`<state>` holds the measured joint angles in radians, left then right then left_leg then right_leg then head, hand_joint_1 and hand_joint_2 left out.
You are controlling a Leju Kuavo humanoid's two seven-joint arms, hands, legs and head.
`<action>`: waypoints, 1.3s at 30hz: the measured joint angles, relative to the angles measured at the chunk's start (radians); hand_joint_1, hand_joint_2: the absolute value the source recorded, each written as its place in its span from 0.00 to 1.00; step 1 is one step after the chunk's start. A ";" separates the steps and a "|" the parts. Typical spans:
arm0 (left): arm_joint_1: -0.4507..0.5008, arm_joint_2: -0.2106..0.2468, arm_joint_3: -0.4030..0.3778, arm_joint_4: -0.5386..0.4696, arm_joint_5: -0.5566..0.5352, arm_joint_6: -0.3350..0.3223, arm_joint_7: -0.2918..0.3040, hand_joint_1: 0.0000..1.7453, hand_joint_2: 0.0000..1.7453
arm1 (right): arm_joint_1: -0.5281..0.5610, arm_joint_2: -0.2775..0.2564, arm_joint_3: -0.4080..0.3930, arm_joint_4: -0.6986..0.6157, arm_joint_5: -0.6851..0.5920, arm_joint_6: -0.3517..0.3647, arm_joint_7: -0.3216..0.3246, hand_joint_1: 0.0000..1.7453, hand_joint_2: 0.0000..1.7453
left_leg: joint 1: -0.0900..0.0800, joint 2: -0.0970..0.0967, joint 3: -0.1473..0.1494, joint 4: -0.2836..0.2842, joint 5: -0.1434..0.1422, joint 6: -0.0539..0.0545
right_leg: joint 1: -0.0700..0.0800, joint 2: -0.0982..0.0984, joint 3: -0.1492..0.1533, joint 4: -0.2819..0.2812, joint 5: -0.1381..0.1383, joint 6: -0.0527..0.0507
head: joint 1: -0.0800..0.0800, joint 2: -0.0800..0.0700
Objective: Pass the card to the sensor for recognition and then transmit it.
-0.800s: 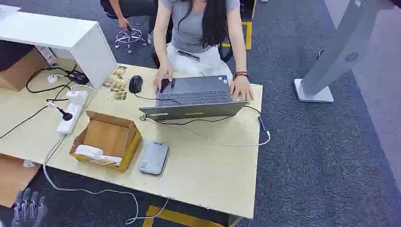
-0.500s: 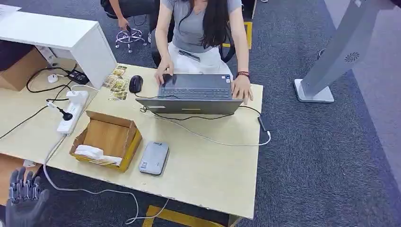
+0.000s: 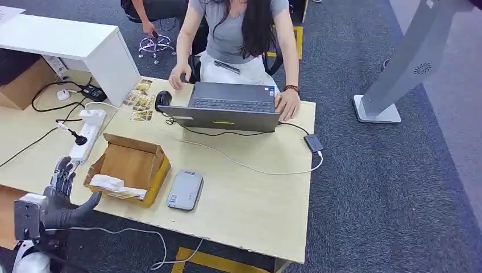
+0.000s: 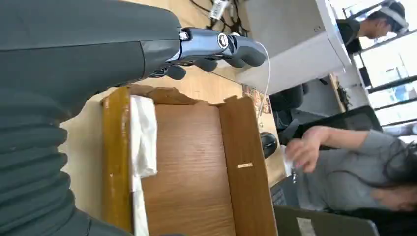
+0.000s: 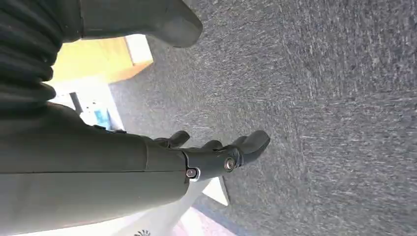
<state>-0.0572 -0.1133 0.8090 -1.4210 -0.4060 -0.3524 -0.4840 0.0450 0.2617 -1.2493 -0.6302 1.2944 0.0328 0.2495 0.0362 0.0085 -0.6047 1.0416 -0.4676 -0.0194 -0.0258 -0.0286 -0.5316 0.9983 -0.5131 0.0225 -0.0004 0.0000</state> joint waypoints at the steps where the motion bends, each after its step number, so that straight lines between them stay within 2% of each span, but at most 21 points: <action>1: -0.010 0.009 -0.020 0.000 -0.025 0.011 0.009 0.00 1.00 | 0.000 0.000 0.000 -0.002 0.005 0.005 -0.002 0.00 1.00 | 0.000 0.000 0.000 0.000 0.000 0.000 | 0.000 0.000 0.000 0.000 0.000 0.000 | 0.000 0.000; 19: -0.200 0.158 -0.378 -0.006 -0.490 0.213 0.206 0.00 1.00 | -0.002 0.002 0.010 -0.058 0.085 0.086 -0.031 0.00 1.00 | 0.000 0.000 0.000 0.000 0.001 0.000 | 0.000 0.000 0.002 0.000 0.000 0.000 | 0.000 0.000; 33: -0.347 0.285 -0.652 -0.006 -0.847 0.346 0.404 0.00 1.00 | -0.003 0.003 0.033 -0.100 0.154 0.156 -0.062 0.00 1.00 | 0.000 0.000 0.000 0.001 0.002 0.000 | 0.000 0.001 0.001 0.000 0.001 -0.001 | 0.000 0.000; 39: -0.406 0.341 -0.763 -0.006 -0.983 0.381 0.507 0.00 1.00 | -0.003 0.003 0.048 -0.120 0.175 0.186 -0.074 0.00 1.00 | 0.000 0.000 0.000 0.001 0.002 0.000 | 0.000 0.001 0.001 0.000 0.001 -0.001 | 0.000 0.000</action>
<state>-0.4634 0.2282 0.0457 -1.4271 -1.3891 0.0290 0.0234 0.0420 0.2651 -1.2016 -0.7500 1.4695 0.2186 0.1759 0.0362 0.0088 -0.6046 1.0422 -0.4656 -0.0192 -0.0258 -0.0278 -0.5301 0.9987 -0.5120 0.0217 -0.0004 0.0000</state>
